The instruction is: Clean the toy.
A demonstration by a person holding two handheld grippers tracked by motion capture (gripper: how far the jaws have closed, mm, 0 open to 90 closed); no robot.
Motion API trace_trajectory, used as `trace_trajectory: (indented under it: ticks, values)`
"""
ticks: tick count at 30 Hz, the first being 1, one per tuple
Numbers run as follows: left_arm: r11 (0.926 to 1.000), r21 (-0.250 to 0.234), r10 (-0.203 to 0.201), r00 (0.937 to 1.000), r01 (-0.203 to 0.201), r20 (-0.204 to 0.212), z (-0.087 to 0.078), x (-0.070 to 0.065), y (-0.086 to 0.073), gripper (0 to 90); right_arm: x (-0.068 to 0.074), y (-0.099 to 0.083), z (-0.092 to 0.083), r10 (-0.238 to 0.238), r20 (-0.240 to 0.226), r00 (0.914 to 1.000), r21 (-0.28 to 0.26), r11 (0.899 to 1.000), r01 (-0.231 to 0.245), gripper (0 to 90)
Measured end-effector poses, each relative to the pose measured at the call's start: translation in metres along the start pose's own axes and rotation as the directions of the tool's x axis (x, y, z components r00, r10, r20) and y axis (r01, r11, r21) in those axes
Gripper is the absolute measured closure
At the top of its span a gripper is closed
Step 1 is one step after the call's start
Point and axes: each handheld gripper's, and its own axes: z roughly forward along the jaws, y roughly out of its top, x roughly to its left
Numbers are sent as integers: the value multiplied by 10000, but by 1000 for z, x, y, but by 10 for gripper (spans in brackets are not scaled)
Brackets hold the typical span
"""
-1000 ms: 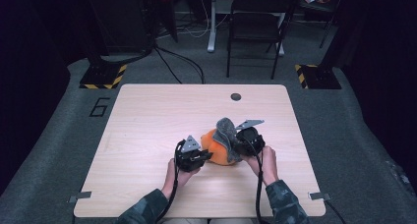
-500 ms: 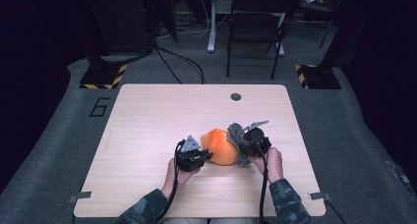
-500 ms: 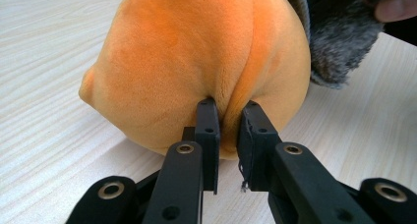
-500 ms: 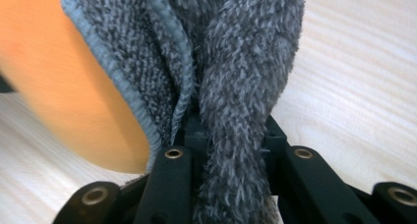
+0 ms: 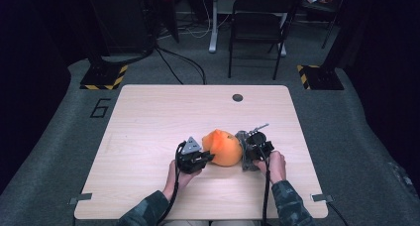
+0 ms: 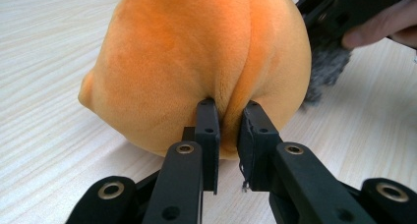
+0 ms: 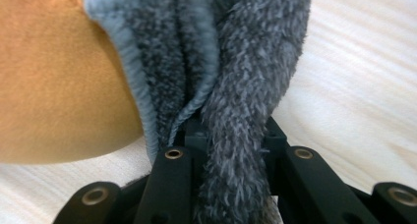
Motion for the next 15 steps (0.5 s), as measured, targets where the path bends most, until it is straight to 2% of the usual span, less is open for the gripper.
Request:
trace_trajectory:
  ticks: [2,4,6,8,10,12,14,15]
  values:
    - [10000,18,-16,10000,16,1,0,1,0,795,-1,2,-11,114,36,9999,-323,9994,-113,738]
    - [10000,7,-23,10000,23,28,0,1,0,795,-3,6,-27,206,-183,9996,-842,9962,-221,738]
    - [10000,-1,20,10000,-20,31,0,0,0,795,-1,10,-46,334,-687,9971,-1715,9842,-447,738]
    - [10000,10,82,10000,-82,23,0,-1,0,794,9,14,-64,72,-1184,9929,-2607,9647,-380,737]
    - [9999,12,143,9999,-143,10,1,-2,0,795,24,19,-75,-520,-1289,9903,-3004,9537,110,737]
    - [9999,-32,159,9999,-159,-19,1,-2,0,794,42,23,-77,-1066,-1240,9865,-3220,9447,616,737]
    - [9999,14,172,9999,-172,14,1,-2,0,795,58,24,-71,-1446,-1128,9830,-3034,9471,1046,736]
    - [10000,68,57,10000,-57,12,1,-1,0,794,64,24,-66,-1665,-879,9821,-2853,9489,1353,736]
